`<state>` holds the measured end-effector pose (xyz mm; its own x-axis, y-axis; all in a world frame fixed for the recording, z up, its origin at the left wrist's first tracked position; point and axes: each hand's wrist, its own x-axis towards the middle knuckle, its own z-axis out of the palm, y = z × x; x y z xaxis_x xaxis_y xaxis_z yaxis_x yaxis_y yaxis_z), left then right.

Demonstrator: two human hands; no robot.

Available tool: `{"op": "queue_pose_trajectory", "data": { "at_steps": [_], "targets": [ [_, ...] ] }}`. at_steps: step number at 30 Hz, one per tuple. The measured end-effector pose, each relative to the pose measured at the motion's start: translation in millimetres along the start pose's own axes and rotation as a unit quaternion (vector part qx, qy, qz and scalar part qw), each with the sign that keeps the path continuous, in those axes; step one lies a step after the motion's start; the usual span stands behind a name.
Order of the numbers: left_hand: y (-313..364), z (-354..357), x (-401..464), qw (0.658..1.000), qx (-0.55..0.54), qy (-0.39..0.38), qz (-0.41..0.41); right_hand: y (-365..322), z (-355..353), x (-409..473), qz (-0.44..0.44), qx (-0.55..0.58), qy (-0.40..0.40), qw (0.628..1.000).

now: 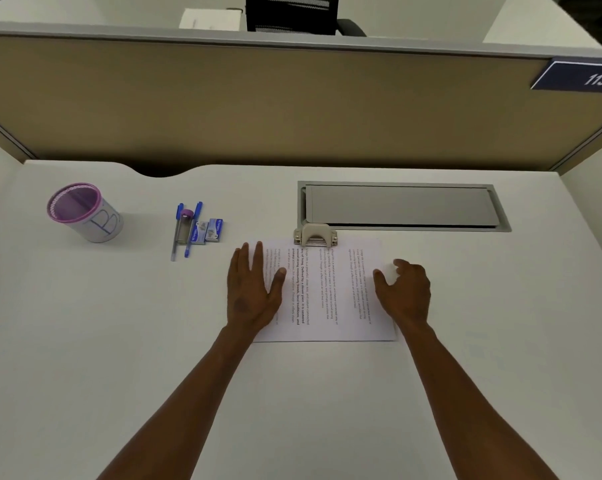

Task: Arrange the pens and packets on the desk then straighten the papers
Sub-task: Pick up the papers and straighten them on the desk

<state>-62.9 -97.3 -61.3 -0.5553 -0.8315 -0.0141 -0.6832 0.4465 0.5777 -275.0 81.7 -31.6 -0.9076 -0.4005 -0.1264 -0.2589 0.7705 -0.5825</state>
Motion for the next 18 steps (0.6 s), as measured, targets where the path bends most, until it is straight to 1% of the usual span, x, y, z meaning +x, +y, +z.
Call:
{"op": "queue_pose_trajectory", "data": {
  "at_steps": [2,7,10,15,18],
  "targets": [
    [-1,1,-3,0.999,-0.001,-0.012,-0.038,1,0,1,-0.005,-0.01,-0.015,1.0],
    [3,-3,-3,0.998,-0.01,-0.021,-0.051,-14,3,11,-0.005,-0.052,-0.042,0.998],
    [7,-9,-1,0.997,-0.038,-0.023,-0.066,-22,6,17,0.016,-0.045,-0.036,0.998],
    [9,-22,4,0.995,-0.062,-0.011,-0.081,-24,3,28,0.087,-0.001,-0.036,0.996],
    [9,-28,8,0.994,-0.057,-0.009,-0.09,-24,2,32,0.093,-0.009,-0.049,0.994]
  ]
}}
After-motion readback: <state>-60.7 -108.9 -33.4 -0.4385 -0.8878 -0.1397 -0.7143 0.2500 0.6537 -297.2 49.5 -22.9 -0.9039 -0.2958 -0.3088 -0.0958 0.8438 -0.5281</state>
